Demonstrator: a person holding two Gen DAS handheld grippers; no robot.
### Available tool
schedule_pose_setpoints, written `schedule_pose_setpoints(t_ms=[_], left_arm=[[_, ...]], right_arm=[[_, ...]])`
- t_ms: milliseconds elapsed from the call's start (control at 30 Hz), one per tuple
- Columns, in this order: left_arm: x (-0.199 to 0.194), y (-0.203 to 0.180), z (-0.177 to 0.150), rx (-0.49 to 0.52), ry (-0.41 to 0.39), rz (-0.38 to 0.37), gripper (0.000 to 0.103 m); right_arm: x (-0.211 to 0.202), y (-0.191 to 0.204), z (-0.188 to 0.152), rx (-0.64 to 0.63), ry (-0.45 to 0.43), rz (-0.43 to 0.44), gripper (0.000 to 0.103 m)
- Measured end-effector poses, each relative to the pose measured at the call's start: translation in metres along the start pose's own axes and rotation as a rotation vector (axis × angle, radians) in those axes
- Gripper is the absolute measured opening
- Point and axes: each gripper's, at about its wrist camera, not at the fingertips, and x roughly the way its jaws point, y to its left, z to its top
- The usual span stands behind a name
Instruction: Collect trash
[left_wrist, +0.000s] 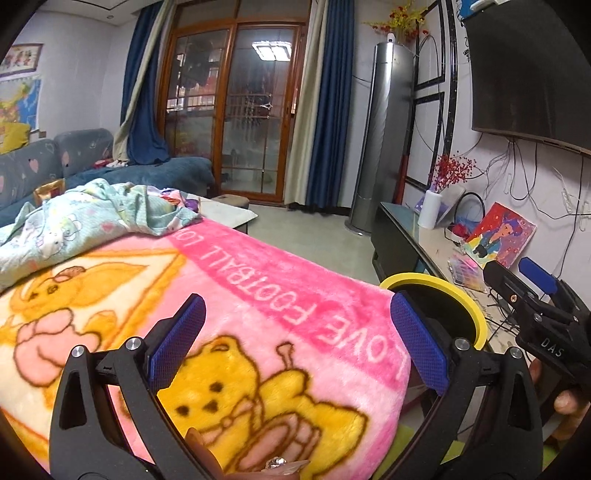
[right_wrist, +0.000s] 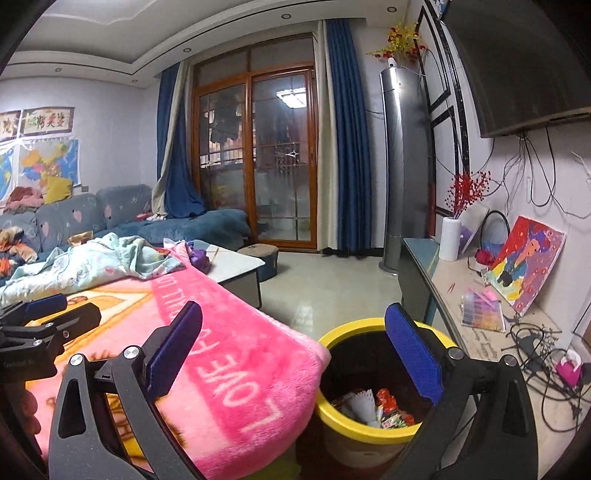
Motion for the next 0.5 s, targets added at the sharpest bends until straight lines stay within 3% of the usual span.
schedule_pose_setpoints(t_ms=[500], left_arm=[[-0.003,0.012,-0.008,-0.026,0.0,0.016,0.092]], right_arm=[[0.011,0.011,-0.013,-0.01,0.064,0.03,0.096]])
